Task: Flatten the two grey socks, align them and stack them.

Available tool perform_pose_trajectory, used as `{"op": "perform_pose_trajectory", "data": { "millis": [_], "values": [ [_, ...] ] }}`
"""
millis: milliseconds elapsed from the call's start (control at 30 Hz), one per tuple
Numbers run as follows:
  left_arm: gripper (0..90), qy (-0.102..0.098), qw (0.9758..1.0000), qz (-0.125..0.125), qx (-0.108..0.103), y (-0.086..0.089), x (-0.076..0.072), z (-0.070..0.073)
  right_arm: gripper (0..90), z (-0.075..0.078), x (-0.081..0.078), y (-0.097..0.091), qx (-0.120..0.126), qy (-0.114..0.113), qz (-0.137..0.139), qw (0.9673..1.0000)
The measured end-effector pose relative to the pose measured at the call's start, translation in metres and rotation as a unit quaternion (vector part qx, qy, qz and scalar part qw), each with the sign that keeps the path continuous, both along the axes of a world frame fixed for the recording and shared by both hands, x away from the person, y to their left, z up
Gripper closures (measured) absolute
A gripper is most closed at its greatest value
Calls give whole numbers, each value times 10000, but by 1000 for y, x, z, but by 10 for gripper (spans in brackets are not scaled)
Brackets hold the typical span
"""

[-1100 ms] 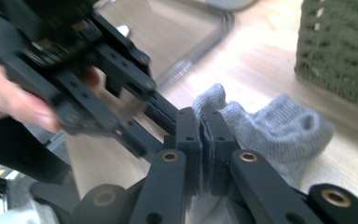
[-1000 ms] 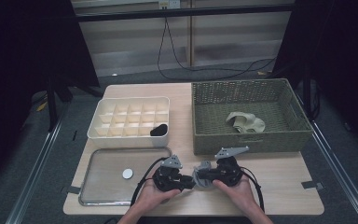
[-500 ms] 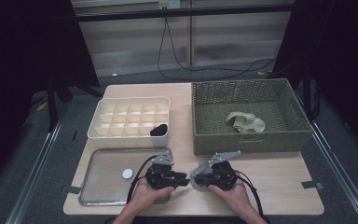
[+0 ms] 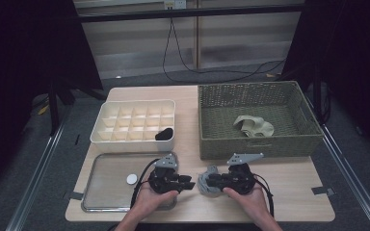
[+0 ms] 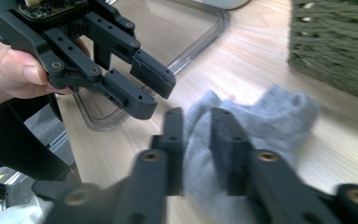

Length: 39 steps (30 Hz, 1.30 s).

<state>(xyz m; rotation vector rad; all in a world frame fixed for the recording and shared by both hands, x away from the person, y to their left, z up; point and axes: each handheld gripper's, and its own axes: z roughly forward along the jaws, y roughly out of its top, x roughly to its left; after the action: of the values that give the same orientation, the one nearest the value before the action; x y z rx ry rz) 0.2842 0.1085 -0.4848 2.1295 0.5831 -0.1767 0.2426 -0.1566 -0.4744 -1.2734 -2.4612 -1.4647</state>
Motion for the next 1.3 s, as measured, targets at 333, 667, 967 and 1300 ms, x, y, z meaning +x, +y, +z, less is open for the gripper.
{"op": "perform_pose_trajectory", "data": {
  "millis": [333, 667, 967, 1300],
  "values": [
    [754, -169, 9993, -300, -167, -28, 4, 13, 838, -1, -5, -27, -165, 113, -278, 9994],
    [790, -103, 9985, -509, 186, -60, 10, -1, 829, -7, -4, -37, -189, 113, -438, 9988],
    [793, -101, 9979, -540, 338, -60, 7, -10, 770, -13, 0, -35, -233, 190, -450, 9985],
    [797, -185, 9979, -512, 338, -59, 6, -12, 728, -20, 8, -32, -258, 299, -463, 9981]
  ]
}}
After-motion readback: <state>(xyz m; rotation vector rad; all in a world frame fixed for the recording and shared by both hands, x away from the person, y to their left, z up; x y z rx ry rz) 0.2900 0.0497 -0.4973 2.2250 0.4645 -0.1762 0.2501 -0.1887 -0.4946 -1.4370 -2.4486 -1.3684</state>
